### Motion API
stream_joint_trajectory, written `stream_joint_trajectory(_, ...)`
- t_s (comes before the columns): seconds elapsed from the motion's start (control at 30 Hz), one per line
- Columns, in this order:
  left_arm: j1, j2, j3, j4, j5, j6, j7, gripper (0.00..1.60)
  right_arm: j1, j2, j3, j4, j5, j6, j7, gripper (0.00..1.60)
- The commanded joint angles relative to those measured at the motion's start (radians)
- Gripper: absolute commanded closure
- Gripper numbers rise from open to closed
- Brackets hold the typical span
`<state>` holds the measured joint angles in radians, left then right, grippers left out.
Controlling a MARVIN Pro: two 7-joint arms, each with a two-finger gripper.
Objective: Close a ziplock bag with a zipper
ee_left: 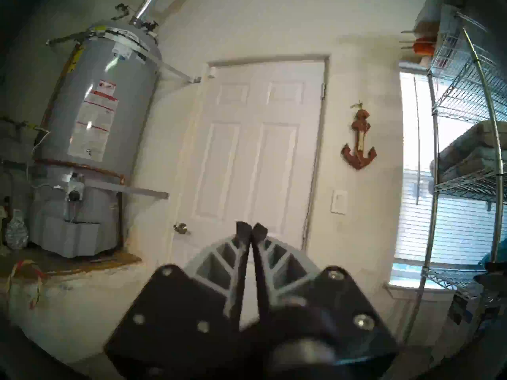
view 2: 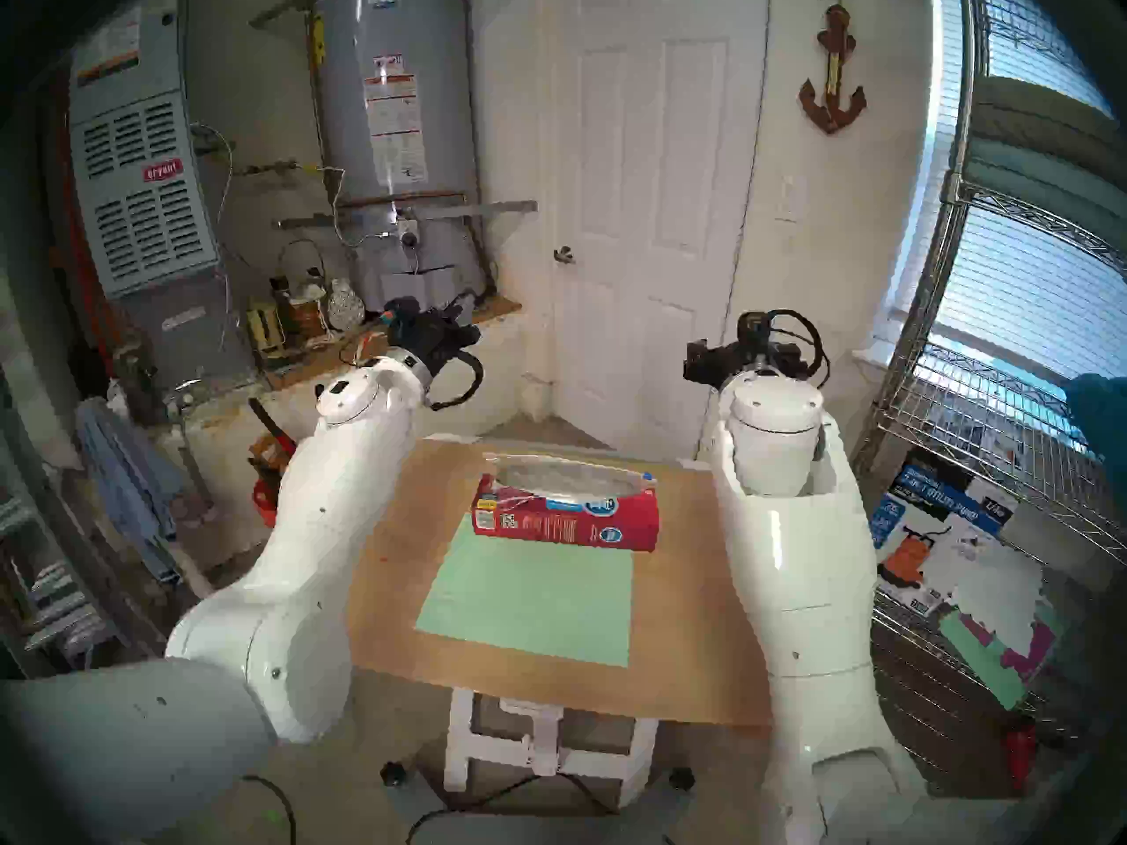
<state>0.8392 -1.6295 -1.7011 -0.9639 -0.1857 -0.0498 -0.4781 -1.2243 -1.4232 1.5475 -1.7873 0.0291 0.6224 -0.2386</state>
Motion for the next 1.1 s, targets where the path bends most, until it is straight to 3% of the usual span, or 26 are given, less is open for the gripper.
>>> stream_joint_trajectory(0.0,0.037,-0.015,0.014,-0.123,0.036,0.052,0.064,0.0,0.005,-0.069,-0.01,-0.039,-0.012,-0.053,-0.073,0.0)
stream_joint_trajectory(0.43,0.11,-0.043,0.031,-0.284,0.094,0.197,0.186,0.0,-0.002,-0.112,-0.018,-0.029,-0.032,-0.111,-0.159,0.0)
stream_joint_trajectory(1.07,0.208,-0.079,0.045,-0.516,0.142,0.437,0.288,0.0,-0.004,-0.128,-0.022,-0.017,-0.043,-0.158,-0.196,0.0)
